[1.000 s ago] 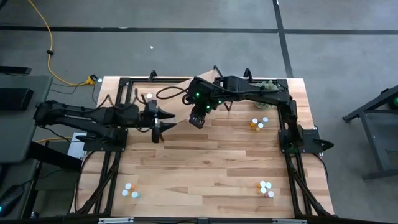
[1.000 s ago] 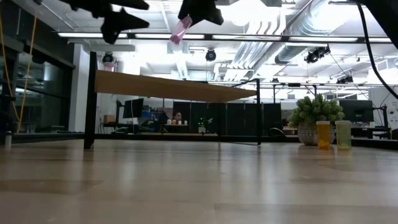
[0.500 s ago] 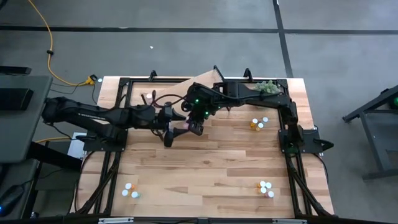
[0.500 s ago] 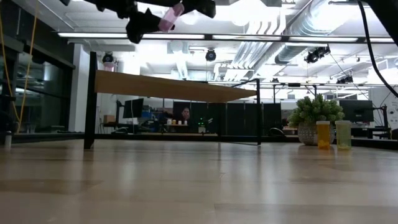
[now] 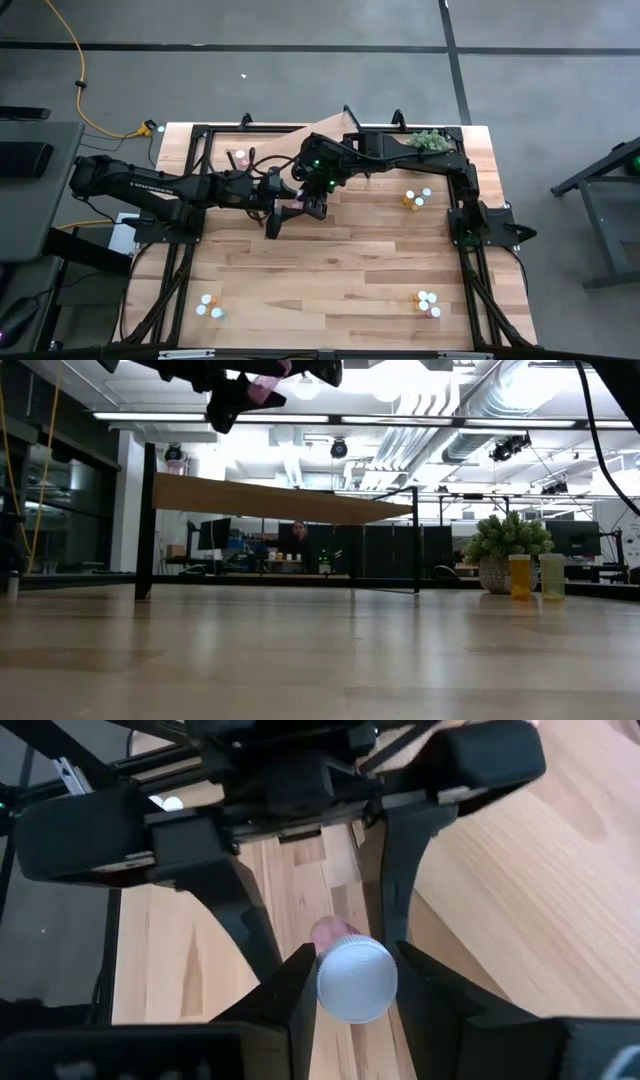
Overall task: Pick and place medicine bottles onto shelf by color
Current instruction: Put the top pink pill bottle on the shelf aligned with the other pink pill bottle
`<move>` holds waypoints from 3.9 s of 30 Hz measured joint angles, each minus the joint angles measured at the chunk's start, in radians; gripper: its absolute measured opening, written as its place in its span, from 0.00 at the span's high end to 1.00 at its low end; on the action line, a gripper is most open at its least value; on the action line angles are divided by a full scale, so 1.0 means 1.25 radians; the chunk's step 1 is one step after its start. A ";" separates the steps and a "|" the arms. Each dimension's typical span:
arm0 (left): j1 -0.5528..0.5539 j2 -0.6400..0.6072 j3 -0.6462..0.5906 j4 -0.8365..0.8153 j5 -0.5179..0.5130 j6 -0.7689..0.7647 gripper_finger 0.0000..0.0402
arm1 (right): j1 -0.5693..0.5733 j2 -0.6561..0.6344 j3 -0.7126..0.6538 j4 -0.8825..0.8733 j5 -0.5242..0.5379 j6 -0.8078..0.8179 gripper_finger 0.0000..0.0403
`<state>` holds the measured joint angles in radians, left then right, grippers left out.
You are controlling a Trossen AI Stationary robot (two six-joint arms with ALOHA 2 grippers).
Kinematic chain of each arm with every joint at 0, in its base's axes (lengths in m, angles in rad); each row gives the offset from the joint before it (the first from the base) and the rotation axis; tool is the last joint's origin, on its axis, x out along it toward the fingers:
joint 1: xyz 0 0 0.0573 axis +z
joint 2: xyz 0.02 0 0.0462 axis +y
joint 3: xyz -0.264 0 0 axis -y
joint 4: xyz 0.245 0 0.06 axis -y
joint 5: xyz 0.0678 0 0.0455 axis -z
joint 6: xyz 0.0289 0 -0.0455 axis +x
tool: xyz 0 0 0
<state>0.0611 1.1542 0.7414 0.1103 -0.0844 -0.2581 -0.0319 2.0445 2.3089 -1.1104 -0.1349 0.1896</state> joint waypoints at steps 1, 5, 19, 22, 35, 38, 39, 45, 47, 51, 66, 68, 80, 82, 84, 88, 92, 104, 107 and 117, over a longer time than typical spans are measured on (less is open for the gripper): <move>0.000 0.000 0.000 0.000 0.002 0.000 0.56 | 0.000 0.000 0.000 0.003 0.000 -0.006 0.74; 0.000 0.000 0.000 0.000 0.002 0.000 0.66 | 0.000 0.000 0.000 0.006 0.000 -0.012 0.74; 0.000 0.000 0.000 -0.001 0.002 0.000 0.78 | 0.000 0.000 0.000 0.005 0.000 -0.012 0.74; 0.000 0.000 0.000 -0.001 0.002 0.000 0.78 | 0.000 0.000 0.000 0.005 0.000 -0.012 0.74; 0.000 0.000 0.000 -0.010 -0.001 -0.032 0.79 | -0.003 0.000 0.000 -0.003 0.022 -0.012 0.63; 0.000 -0.008 0.000 -0.030 -0.002 -0.036 0.79 | -0.007 0.000 0.000 -0.005 0.035 -0.012 0.54; 0.000 -0.008 0.000 -0.033 -0.003 -0.033 0.79 | -0.009 0.000 0.000 -0.006 0.038 -0.012 0.52; 0.000 -0.038 0.000 -0.091 -0.024 -0.031 0.79 | -0.032 -0.013 0.000 -0.036 0.042 -0.041 0.46; -0.001 -0.066 0.000 -0.120 -0.053 -0.034 0.79 | -0.038 -0.021 0.000 -0.051 0.045 -0.060 0.46; 0.000 -0.140 0.000 -0.179 -0.120 -0.043 0.79 | -0.048 -0.052 0.000 -0.077 0.061 -0.095 0.46; -0.127 -0.319 -0.110 -0.080 -0.381 -0.127 0.79 | -0.041 -0.163 -0.331 0.153 -0.044 -0.101 0.46; -0.143 -0.326 -0.110 -0.073 -0.401 -0.127 0.79 | -0.041 -0.227 -0.475 0.292 -0.080 -0.050 0.46; -0.230 -0.284 -0.110 -0.056 -0.618 -0.099 0.79 | 0.015 -0.300 -0.841 1.120 0.080 0.175 0.46; -0.240 -0.261 -0.111 -0.057 -0.640 -0.099 0.79 | 0.016 -0.261 -0.806 1.122 0.078 0.195 0.46; -0.245 -0.238 -0.111 -0.053 -0.652 -0.098 0.79 | 0.016 -0.227 -0.771 1.118 0.073 0.204 0.46; -0.246 -0.195 -0.111 -0.044 -0.657 -0.100 0.79 | 0.015 -0.188 -0.697 1.100 0.075 0.173 0.46; -0.246 -0.177 -0.111 -0.030 -0.671 -0.105 0.79 | 0.009 -0.186 -0.667 1.058 0.119 0.151 0.46; -0.243 -0.167 -0.111 0.029 -0.670 -0.063 0.79 | 0.009 -0.171 -0.662 1.128 0.140 0.166 0.46; -0.243 -0.166 -0.111 0.046 -0.668 -0.051 0.79 | 0.010 -0.155 -0.663 1.142 0.135 0.190 0.46; -0.243 -0.146 -0.111 0.079 -0.653 -0.050 0.79 | 0.012 -0.140 -0.664 1.177 0.119 0.201 0.46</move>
<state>-0.2424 0.9717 0.6029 0.2085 -0.9006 -0.3201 -0.0170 1.8694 1.4788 0.3603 0.0144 0.4407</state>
